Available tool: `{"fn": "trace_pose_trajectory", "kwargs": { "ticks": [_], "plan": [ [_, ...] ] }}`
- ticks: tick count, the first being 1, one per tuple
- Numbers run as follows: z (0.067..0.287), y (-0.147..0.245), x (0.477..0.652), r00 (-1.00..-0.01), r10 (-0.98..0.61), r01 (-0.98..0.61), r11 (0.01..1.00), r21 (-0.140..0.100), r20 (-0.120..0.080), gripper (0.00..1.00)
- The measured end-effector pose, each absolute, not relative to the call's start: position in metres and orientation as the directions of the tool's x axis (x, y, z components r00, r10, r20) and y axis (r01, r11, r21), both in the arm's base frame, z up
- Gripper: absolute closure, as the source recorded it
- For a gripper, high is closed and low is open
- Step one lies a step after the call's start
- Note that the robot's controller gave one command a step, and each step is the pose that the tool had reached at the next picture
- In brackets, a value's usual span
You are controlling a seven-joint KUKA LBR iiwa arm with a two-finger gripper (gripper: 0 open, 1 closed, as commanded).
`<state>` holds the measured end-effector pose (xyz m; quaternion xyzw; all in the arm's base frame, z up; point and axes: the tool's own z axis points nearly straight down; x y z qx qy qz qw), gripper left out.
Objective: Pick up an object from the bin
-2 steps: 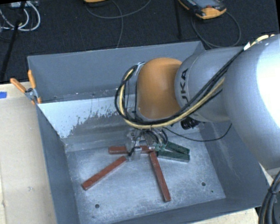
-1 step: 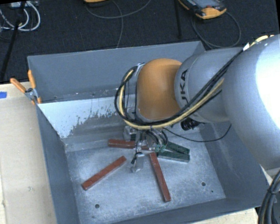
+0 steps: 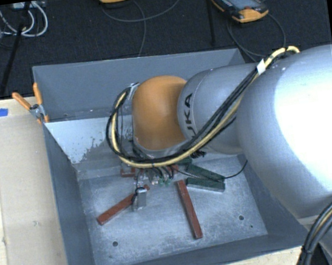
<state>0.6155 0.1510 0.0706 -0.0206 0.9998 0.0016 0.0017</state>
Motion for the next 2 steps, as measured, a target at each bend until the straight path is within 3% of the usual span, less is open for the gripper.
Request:
{"fn": "trace_pose_trajectory", "kwargs": {
  "ticks": [1,2],
  "plan": [
    [0.074,0.148,0.619,-0.999,-0.035,-0.035,0.999,0.003,-0.011,1.0],
    [0.218,0.152,0.605,-0.973,-0.23,-0.23,0.973,0.0,-0.009,1.0]
  ]
}}
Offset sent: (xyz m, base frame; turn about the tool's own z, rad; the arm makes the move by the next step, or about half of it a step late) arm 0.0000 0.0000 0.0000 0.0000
